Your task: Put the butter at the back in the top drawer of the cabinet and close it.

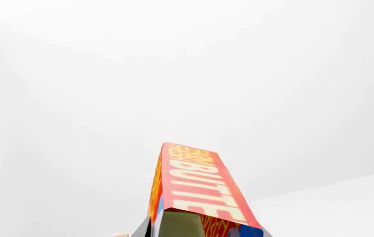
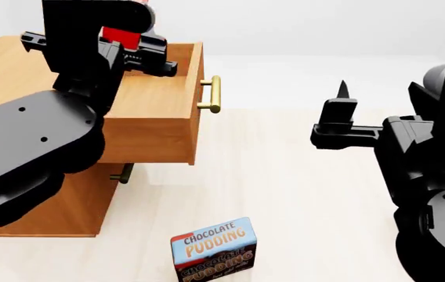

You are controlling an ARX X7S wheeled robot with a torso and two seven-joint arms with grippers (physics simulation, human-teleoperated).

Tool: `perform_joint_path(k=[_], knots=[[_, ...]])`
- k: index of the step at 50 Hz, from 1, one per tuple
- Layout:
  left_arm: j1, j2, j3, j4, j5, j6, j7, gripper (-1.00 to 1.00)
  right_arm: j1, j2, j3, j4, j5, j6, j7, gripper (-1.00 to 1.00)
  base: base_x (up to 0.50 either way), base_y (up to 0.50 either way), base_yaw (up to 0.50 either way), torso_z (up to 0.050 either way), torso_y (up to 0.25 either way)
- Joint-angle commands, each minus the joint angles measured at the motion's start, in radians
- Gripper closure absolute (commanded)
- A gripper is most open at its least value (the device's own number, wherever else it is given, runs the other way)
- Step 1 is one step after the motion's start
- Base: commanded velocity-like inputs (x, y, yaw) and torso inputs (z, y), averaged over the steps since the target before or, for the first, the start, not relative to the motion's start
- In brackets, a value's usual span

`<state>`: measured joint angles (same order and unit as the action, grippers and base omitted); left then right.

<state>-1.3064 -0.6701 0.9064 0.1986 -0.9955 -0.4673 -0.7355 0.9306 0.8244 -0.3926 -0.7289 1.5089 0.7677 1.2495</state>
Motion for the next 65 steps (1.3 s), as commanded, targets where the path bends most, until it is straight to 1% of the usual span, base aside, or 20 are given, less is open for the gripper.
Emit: perform_joint_path(k=[1, 7, 16, 27, 38, 50, 58, 65], knots=[[-0.069, 0.094, -0.017, -0.192, 0.038, -0.014, 0.012, 1.0, -0.008, 0.002, -0.001, -0.007, -0.002, -0.003, -0.002, -1.0, 0.0, 0.0, 0.0, 0.0, 0.0], [-0.102, 0.144, -0.007, -0.33, -0.002, -0.088, 0.035, 1.0, -0.011, 0.011, 0.002, -0.011, 0.003, -0.003, -0.001, -1.0, 0.0, 0.0, 0.0, 0.002, 0.002], [-0.142, 0.19, -0.018, -0.471, -0.061, -0.156, 0.08, 1.0, -0.022, 0.026, 0.013, -0.01, 0.009, -0.012, -0.007, -1.0, 0.0, 0.0, 0.0, 0.0, 0.001], [-0.208, 0.23, -0.012, -0.554, -0.099, -0.236, 0.12, 1.0, -0.04, 0.046, 0.033, -0.015, 0.01, -0.03, -0.015, -1.0, 0.0, 0.0, 0.0, 0.001, 0.002], [-0.244, 0.249, -0.067, -0.635, -0.167, -0.256, 0.147, 1.0, -0.058, 0.048, 0.036, -0.011, -0.009, -0.041, -0.03, -1.0, 0.0, 0.0, 0.0, 0.0, 0.002], [-0.283, 0.315, -0.094, -0.802, -0.233, -0.328, 0.149, 1.0, -0.069, 0.051, 0.036, -0.004, -0.023, -0.045, -0.043, -1.0, 0.0, 0.0, 0.0, 0.001, 0.002], [-0.314, 0.361, -0.083, -0.922, -0.247, -0.393, 0.132, 1.0, -0.078, 0.051, 0.034, -0.003, -0.032, -0.047, -0.049, -1.0, 0.0, 0.0, 0.0, 0.0, 0.001], [-0.338, 0.378, -0.086, -0.966, -0.262, -0.429, 0.116, 1.0, -0.086, 0.057, 0.037, -0.006, -0.033, -0.052, -0.052, -1.0, 0.0, 0.0, 0.0, 0.0, 0.001]])
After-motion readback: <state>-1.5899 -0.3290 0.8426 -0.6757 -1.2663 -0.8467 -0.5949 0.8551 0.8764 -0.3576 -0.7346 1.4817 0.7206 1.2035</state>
